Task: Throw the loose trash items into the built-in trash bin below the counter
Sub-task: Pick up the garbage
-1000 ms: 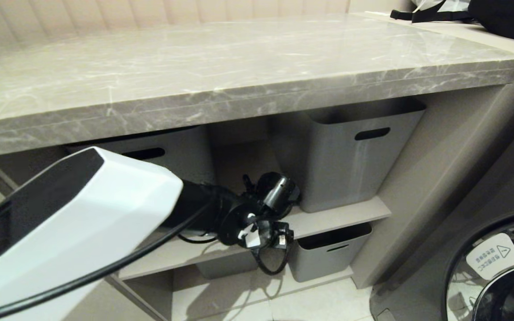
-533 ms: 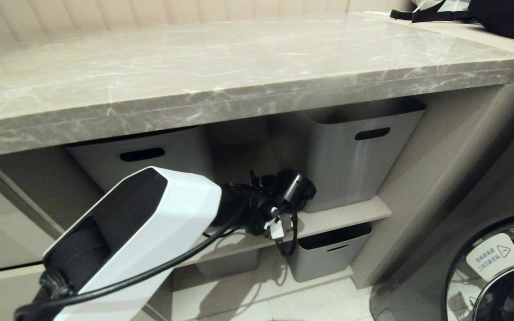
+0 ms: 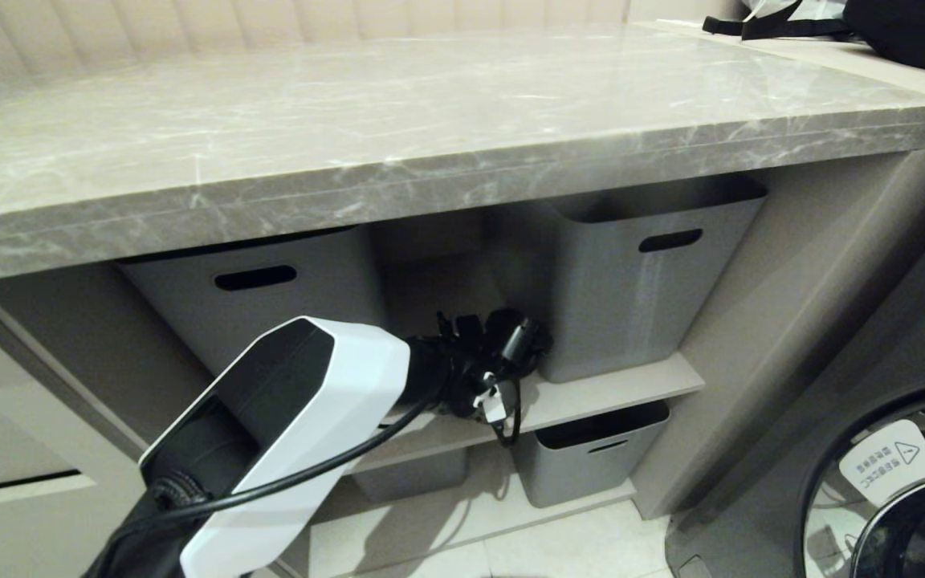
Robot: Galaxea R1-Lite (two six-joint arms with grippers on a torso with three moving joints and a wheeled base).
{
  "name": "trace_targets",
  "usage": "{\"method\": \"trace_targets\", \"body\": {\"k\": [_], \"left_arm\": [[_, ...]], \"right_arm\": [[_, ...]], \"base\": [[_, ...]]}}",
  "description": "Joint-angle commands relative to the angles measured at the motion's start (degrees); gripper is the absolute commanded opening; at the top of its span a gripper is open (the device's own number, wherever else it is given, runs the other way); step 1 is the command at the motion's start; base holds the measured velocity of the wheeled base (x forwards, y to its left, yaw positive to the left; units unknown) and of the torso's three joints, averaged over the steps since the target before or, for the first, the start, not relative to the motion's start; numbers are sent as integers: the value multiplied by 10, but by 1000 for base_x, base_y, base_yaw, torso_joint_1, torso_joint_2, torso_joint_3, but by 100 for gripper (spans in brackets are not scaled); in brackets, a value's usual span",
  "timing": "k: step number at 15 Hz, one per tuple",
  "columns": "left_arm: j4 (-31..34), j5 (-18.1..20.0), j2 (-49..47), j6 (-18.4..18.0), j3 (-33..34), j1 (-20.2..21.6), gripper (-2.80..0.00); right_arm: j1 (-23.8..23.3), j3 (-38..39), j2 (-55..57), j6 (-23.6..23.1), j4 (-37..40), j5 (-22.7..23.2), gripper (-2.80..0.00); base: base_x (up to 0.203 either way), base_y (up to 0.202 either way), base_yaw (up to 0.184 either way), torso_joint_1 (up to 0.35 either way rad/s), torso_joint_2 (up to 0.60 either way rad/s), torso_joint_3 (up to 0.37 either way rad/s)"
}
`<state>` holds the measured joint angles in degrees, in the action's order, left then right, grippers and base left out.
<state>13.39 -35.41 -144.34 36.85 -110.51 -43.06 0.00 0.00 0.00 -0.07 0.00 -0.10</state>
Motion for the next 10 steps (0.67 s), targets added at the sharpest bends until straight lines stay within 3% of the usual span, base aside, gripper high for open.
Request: {"method": "trace_targets", "body": {"k": [1, 10], "left_arm": [[1, -2, -1, 4, 0, 3, 0], [-3, 1, -6, 9, 0, 2, 0]], "right_arm": [[0, 0, 0, 0, 0, 0, -280], [0, 0, 0, 0, 0, 0, -280]], "base": [[0, 0, 0, 0, 0, 0], [0, 0, 0, 0, 0, 0]]}}
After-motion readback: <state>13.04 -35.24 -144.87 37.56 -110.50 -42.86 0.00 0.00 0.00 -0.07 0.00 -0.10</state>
